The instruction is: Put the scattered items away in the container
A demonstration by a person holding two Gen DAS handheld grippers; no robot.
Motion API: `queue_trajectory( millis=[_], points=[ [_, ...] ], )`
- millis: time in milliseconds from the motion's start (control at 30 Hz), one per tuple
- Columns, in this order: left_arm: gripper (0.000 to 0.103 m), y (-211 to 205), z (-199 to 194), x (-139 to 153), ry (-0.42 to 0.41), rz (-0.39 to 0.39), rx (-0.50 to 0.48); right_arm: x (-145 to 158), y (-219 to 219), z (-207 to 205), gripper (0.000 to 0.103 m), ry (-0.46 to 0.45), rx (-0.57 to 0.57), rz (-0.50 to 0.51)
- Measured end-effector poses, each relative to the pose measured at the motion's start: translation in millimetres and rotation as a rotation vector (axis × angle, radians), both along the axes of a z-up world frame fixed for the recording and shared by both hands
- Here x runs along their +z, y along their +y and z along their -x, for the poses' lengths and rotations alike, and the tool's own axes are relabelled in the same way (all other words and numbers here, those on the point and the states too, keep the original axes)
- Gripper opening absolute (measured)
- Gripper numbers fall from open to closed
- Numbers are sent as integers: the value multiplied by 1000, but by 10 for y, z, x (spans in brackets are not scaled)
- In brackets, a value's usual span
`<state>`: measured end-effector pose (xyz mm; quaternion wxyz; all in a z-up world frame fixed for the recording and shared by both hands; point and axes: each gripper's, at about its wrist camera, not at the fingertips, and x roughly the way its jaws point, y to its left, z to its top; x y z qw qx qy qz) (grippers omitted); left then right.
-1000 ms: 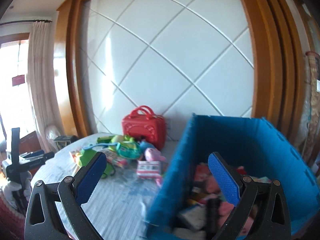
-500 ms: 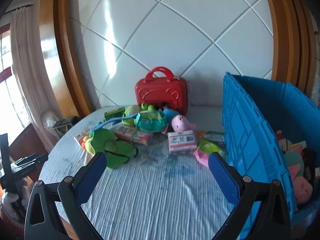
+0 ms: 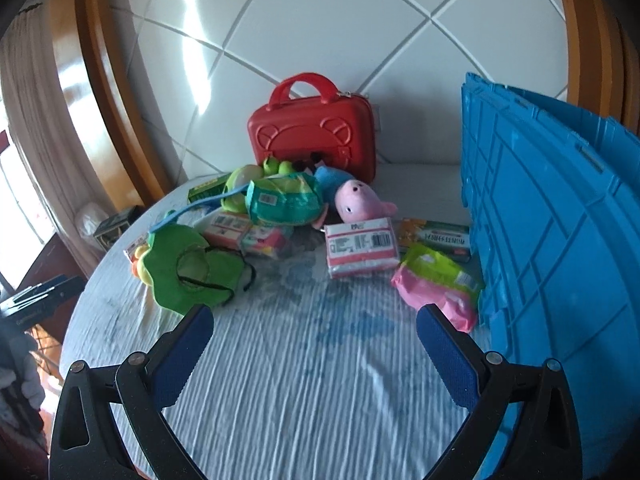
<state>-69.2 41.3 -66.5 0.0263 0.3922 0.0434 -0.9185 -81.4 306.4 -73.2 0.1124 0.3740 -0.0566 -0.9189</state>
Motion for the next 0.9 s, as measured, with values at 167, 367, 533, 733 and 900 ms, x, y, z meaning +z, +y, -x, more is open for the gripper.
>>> queue_trajectory(
  millis=[167,367,533,733,900],
  points=[
    [62,194,365,-129,-35,-2,-89,-334,52,221,103,-76,-17,32],
    [62,363,918,-283,-52,-13,-215,-591,128,440,103,-122,-135,31],
    [62,586,1470,-587,-78,-23,-281,-895,189,681,103,-178,-230,34],
    [62,976,2158,-957,-106,-48,-321,-1116,301,1134,103,-179,-332,-83],
    [62,1322,2720,-1089,-69,3,-337,-1257,376,1740,103,-170,-360,-152]
  ],
)
